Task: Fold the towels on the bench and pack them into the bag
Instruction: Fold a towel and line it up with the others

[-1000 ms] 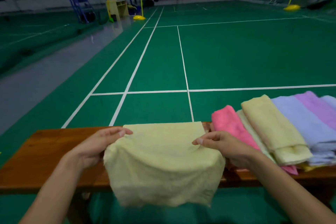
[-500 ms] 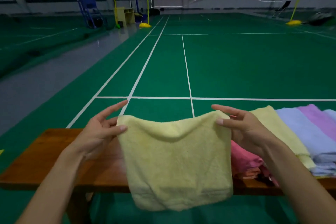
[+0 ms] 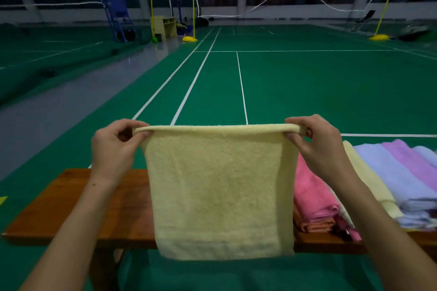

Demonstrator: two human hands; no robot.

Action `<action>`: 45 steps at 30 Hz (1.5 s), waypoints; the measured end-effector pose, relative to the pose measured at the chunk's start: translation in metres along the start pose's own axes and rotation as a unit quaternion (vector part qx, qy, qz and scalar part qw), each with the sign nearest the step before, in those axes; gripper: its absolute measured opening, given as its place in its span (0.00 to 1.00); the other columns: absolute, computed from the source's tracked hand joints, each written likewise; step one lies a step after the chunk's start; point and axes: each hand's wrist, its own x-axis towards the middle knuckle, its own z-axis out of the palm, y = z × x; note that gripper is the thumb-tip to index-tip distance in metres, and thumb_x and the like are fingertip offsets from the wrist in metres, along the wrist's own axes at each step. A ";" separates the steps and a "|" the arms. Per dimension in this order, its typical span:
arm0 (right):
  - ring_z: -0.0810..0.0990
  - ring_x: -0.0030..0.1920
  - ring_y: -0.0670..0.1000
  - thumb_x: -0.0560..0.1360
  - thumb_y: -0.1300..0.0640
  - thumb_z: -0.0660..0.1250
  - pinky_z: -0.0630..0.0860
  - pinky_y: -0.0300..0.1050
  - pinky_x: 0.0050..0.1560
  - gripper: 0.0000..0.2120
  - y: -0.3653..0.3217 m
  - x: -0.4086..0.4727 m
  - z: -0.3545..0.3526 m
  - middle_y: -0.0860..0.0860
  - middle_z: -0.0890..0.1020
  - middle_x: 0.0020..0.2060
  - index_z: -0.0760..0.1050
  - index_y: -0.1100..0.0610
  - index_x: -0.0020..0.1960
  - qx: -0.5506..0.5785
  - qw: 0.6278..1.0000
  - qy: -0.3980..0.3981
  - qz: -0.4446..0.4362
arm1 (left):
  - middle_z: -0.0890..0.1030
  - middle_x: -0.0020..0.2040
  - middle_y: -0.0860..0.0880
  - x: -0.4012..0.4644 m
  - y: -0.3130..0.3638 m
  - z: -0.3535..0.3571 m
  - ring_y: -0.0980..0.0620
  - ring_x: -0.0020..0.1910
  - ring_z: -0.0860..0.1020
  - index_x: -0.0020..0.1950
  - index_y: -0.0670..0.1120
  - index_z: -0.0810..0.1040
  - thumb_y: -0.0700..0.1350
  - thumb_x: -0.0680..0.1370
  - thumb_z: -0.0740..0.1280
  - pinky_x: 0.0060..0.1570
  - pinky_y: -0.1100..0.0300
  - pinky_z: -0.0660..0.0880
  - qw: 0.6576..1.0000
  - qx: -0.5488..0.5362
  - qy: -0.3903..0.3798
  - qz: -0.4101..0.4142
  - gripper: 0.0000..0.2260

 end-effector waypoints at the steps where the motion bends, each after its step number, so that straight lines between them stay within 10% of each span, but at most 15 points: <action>1: 0.78 0.47 0.52 0.76 0.58 0.77 0.77 0.59 0.54 0.08 -0.004 0.002 -0.002 0.45 0.80 0.43 0.86 0.53 0.55 0.000 1.000 0.012 -0.005 | 0.85 0.46 0.49 0.003 0.002 0.001 0.50 0.45 0.81 0.52 0.48 0.86 0.42 0.78 0.77 0.44 0.54 0.80 1.000 -0.003 0.007 0.000 0.05; 7: 0.76 0.58 0.56 0.78 0.53 0.76 0.75 0.64 0.61 0.06 -0.014 0.012 -0.017 0.43 0.75 0.46 0.79 0.51 0.46 0.059 0.996 0.014 0.066 | 0.82 0.44 0.49 0.011 0.019 0.003 0.52 0.44 0.78 0.56 0.38 0.79 0.45 0.82 0.71 0.45 0.58 0.76 0.983 -0.164 -0.023 -0.084 0.11; 13: 0.75 0.39 0.54 0.82 0.47 0.70 0.75 0.59 0.38 0.18 -0.036 0.002 -0.035 0.56 0.76 0.39 0.71 0.62 0.48 0.261 0.950 -0.059 0.164 | 0.86 0.37 0.49 0.007 0.043 -0.018 0.52 0.35 0.81 0.52 0.43 0.78 0.49 0.80 0.73 0.32 0.57 0.78 0.972 -0.219 0.007 -0.086 0.10; 22: 0.82 0.37 0.54 0.82 0.50 0.69 0.80 0.46 0.33 0.15 -0.060 -0.005 -0.058 0.57 0.83 0.40 0.78 0.64 0.53 0.399 0.895 -0.077 0.183 | 0.84 0.33 0.51 0.005 0.066 -0.046 0.55 0.28 0.80 0.48 0.43 0.79 0.49 0.79 0.73 0.27 0.64 0.77 0.964 -0.245 -0.018 -0.107 0.10; 28: 0.74 0.34 0.51 0.80 0.47 0.73 0.71 0.51 0.36 0.19 0.006 -0.007 0.020 0.53 0.77 0.33 0.72 0.61 0.43 0.197 0.956 -0.084 0.199 | 0.82 0.40 0.31 -0.005 -0.009 0.015 0.48 0.33 0.75 0.44 0.39 0.78 0.55 0.78 0.76 0.38 0.54 0.72 0.982 -0.115 -0.022 -0.151 0.19; 34: 0.78 0.43 0.54 0.79 0.41 0.71 0.73 0.50 0.44 0.13 0.053 -0.019 0.099 0.51 0.79 0.45 0.78 0.50 0.46 -0.085 0.977 -0.099 0.167 | 0.83 0.47 0.39 -0.006 -0.083 0.082 0.44 0.42 0.83 0.49 0.37 0.80 0.49 0.80 0.75 0.35 0.47 0.86 0.961 -0.090 -0.005 -0.261 0.14; 39: 0.86 0.30 0.51 0.84 0.58 0.67 0.84 0.59 0.37 0.08 0.069 -0.028 0.151 0.54 0.83 0.37 0.74 0.57 0.46 0.123 0.945 -0.100 0.285 | 0.80 0.44 0.46 -0.002 -0.112 0.120 0.48 0.41 0.85 0.50 0.35 0.77 0.47 0.81 0.73 0.43 0.53 0.86 0.950 -0.095 0.020 -0.297 0.15; 45: 0.82 0.58 0.59 0.82 0.59 0.68 0.73 0.48 0.58 0.12 0.082 -0.030 0.183 0.55 0.84 0.56 0.76 0.58 0.66 0.049 0.942 -0.150 0.297 | 0.82 0.61 0.43 -0.001 -0.133 0.148 0.45 0.60 0.82 0.63 0.40 0.79 0.42 0.83 0.71 0.51 0.63 0.81 0.953 -0.013 -0.014 -0.301 0.11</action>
